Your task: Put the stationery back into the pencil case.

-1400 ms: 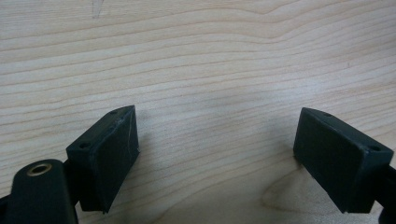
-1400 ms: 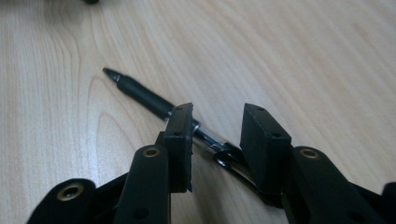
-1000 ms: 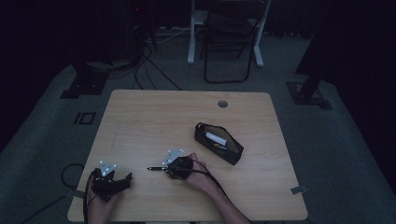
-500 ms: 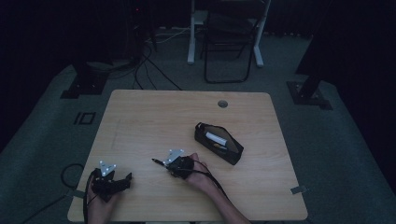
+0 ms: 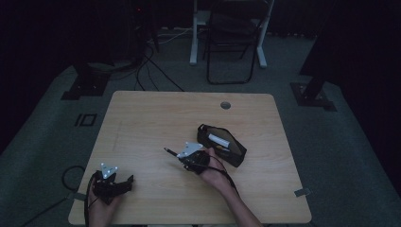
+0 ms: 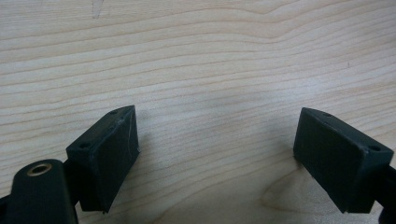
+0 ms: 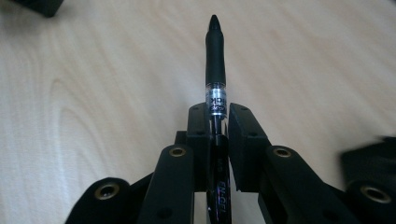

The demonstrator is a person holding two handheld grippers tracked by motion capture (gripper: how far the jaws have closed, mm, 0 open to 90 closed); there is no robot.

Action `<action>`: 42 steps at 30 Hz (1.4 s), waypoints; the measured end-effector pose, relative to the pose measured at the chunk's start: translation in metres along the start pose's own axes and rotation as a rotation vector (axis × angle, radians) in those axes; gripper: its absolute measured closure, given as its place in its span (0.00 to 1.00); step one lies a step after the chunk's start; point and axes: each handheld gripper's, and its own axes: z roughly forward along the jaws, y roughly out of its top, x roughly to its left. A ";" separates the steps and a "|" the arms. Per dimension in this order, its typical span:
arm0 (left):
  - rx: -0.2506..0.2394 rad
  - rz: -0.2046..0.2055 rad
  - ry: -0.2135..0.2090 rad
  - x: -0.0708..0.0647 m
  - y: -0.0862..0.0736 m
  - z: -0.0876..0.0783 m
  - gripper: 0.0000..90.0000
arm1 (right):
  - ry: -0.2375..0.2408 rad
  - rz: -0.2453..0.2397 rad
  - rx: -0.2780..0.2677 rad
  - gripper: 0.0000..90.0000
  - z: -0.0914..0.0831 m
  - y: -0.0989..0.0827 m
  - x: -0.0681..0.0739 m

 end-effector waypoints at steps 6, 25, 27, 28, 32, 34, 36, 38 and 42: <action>0.001 0.000 0.000 0.000 0.000 0.000 0.16 | -0.060 0.046 -0.032 0.89 -0.026 -0.003 -0.024; 0.001 -0.002 -0.001 0.000 0.000 0.000 0.16 | -0.208 0.170 0.016 0.89 -0.063 -0.045 -0.094; 0.001 -0.003 -0.001 0.000 0.000 0.000 0.16 | -0.211 0.173 0.032 0.89 -0.059 -0.049 -0.096; 0.001 -0.002 -0.001 0.000 0.000 0.000 0.16 | -0.213 0.176 0.040 0.89 -0.058 -0.051 -0.097; 0.001 -0.003 -0.001 0.000 0.000 0.000 0.16 | -0.204 0.186 0.061 0.89 -0.053 -0.057 -0.100; 0.001 -0.003 -0.001 0.000 0.000 0.000 0.16 | -0.198 0.174 0.077 0.89 -0.051 -0.060 -0.101; 0.001 -0.003 -0.001 0.000 0.000 0.000 0.16 | -0.189 0.172 0.090 0.89 -0.049 -0.062 -0.102; 0.001 -0.002 -0.001 0.000 0.000 0.000 0.16 | -0.179 0.177 0.100 0.89 -0.047 -0.064 -0.103; 0.001 -0.002 -0.001 0.000 0.000 0.000 0.16 | -0.165 0.180 0.119 0.89 -0.044 -0.068 -0.104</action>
